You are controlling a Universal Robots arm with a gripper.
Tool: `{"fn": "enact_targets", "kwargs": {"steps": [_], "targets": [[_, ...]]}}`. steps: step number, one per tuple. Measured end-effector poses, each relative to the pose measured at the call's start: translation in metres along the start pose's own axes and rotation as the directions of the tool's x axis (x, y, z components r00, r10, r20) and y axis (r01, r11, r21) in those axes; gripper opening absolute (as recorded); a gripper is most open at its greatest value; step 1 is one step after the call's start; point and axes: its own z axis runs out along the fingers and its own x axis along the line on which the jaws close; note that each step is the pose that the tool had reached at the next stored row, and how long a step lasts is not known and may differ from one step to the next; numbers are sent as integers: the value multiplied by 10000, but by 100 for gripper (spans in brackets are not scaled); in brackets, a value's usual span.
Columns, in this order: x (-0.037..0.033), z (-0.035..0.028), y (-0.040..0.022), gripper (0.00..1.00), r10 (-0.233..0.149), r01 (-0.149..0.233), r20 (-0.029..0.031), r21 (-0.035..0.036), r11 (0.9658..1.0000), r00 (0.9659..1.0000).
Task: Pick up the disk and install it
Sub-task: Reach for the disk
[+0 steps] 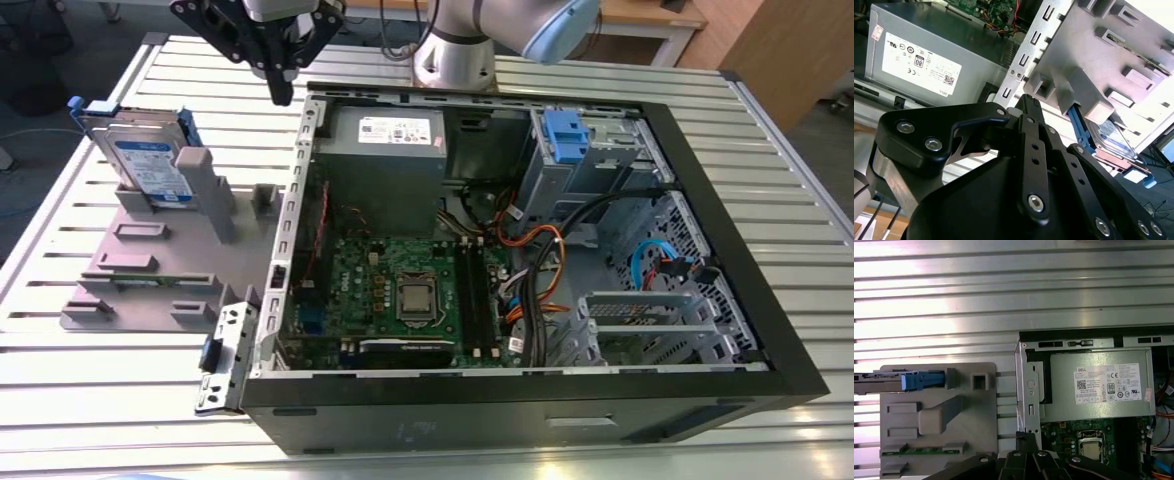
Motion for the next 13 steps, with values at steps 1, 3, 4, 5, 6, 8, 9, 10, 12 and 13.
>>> {"fn": "enact_targets", "kwargs": {"steps": [1,3,4,5,6,8,9,10,12,13], "targets": [[2,0,0,11,0,0,0,0,10000,10000],[6,0,0,11,0,0,0,0,10000,10000],[8,0,0,11,0,0,0,0,10000,10000],[9,0,-1,11,0,0,0,0,10000,10000],[11,-1,-1,11,0,0,-1,0,10000,10000],[15,0,-1,11,0,0,0,0,10000,10000],[17,0,-1,11,0,0,0,0,10000,10000],[19,0,-1,11,0,0,0,0,10000,10000],[23,-1,-2,11,1,-1,0,0,10000,10000],[25,-1,-2,11,0,0,0,0,10000,10000]]}}
